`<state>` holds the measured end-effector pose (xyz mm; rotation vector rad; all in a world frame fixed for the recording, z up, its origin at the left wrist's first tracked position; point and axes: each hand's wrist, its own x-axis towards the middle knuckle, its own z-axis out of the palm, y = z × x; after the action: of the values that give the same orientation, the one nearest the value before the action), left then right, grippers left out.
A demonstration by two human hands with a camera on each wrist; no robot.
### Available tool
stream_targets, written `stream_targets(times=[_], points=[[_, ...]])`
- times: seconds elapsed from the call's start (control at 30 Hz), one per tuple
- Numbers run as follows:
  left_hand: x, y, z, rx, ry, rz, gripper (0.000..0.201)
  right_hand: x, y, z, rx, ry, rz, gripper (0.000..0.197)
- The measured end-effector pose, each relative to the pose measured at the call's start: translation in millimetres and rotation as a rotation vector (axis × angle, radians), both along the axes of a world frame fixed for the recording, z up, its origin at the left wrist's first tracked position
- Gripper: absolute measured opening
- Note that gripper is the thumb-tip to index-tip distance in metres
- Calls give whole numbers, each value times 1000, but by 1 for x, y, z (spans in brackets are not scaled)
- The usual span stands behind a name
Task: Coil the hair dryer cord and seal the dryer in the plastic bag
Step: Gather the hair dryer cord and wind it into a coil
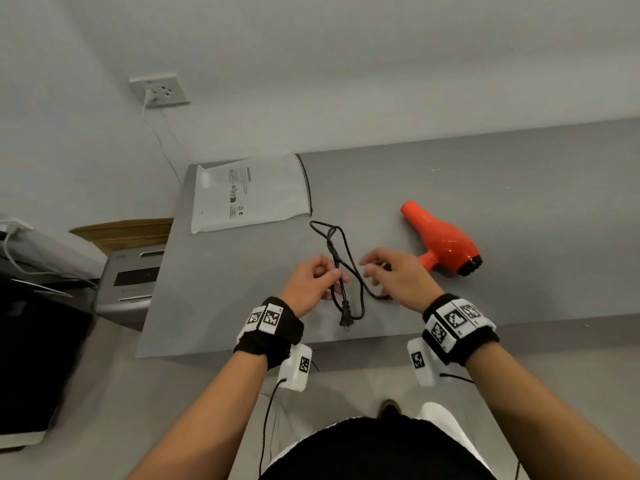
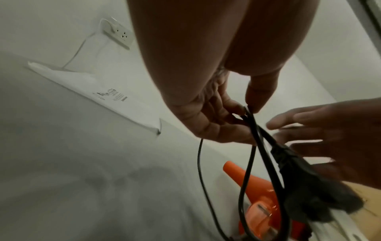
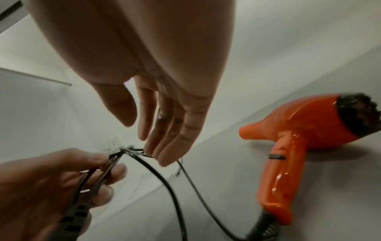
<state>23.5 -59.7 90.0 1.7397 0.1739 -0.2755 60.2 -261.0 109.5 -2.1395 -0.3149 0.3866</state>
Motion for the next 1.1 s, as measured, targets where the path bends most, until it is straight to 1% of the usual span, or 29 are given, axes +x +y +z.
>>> stream_targets(times=[0.1, 0.2, 0.3, 0.37, 0.43, 0.53, 0.67, 0.73, 0.8, 0.9, 0.97, 1.03, 1.1], points=[[-5, -5, 11, -41, -39, 12, 8, 11, 16, 2, 56, 37, 54, 17], [-4, -7, 17, -81, -41, 52, 10, 13, 24, 1, 90, 87, 121, 11], [-5, -6, 18, -174, 17, 66, 11, 11, 20, 3, 132, 39, 108, 13], [-4, -6, 14, -181, 20, 98, 11, 11, 11, 2, 146, -8, 73, 13], [-3, -5, 10, -103, -13, 166, 12, 14, 1, 1, 166, -18, 30, 14], [1, 4, -1, 121, -68, 227, 14, 20, -15, 0, 190, -14, -15, 16], [0, 27, -14, 341, -29, 271, 7, 31, -42, -10, 226, -19, -128, 21], [-2, 41, -17, 405, -7, 323, 7, 38, -57, -18, 244, -8, -205, 23], [-5, 50, -16, 432, -5, 372, 5, 42, -70, -24, 254, 2, -246, 23], [-12, 55, -9, 429, 2, 440, 8, 42, -77, -26, 244, 25, -224, 24], [-15, 52, -4, 399, 9, 489, 13, 37, -75, -26, 279, 75, -214, 25], [-17, 44, 3, 315, -1, 508, 15, 31, -70, -22, 342, 135, -191, 23], [-19, 29, 13, 149, -9, 488, 15, 23, -60, -17, 383, 163, -156, 21]])
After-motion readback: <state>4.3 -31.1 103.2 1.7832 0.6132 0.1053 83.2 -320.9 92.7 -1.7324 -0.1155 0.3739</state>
